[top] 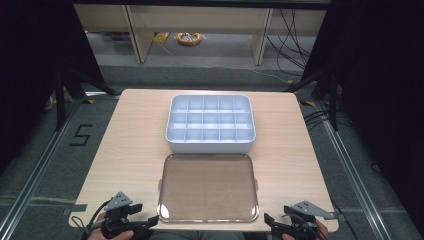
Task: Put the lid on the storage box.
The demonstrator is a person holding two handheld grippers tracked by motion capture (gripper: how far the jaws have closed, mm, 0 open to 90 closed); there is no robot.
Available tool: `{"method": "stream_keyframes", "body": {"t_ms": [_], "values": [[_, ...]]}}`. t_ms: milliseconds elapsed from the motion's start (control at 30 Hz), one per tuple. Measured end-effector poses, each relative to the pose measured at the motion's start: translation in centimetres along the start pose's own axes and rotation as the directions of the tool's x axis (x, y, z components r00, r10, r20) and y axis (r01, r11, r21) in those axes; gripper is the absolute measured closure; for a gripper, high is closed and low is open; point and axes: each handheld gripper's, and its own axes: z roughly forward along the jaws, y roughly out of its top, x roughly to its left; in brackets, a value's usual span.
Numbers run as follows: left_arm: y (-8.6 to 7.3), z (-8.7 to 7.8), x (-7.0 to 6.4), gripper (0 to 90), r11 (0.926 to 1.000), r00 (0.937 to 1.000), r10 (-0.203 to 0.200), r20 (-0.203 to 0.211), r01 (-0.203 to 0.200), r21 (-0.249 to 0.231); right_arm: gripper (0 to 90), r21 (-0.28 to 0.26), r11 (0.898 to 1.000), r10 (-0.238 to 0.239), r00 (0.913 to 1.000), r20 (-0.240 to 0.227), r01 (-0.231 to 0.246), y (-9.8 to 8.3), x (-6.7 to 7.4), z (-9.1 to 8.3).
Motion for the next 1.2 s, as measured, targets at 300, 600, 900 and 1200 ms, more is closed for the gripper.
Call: {"method": "stream_keyframes", "body": {"t_ms": [300, 600, 900, 1200], "values": [[0.01, 0.15, -0.14, 20.8, 0.9997, 0.9996, -0.019, 0.023, 0.020, -0.017, 21.8, -0.004, 1.000, 0.022, 0.9997, -0.006, -0.022, -0.02, -0.13, 0.03], [0.03, 0.08, -0.05, 19.4, 0.9998, 0.9992, -0.012, 0.037, 0.013, -0.017, 21.8, 0.019, 0.998, 0.061, 0.9981, -0.013, -0.061, 0.05, 0.31, 0.05], [0.01, 0.24, -0.24, 18.1, 0.9990, 0.9983, -0.031, 0.050, 0.032, -0.030, 20.8, -0.016, 1.000, 0.027, 0.9987, -0.043, -0.027, 0.13, 0.04, 0.33], [0.19, 0.58, -0.37, 18.3, 0.9985, 0.9962, -0.050, 0.072, 0.051, -0.019, 21.7, -0.021, 0.999, 0.034, 0.9976, -0.060, -0.035, 0.34, 0.23, 0.83]]}}
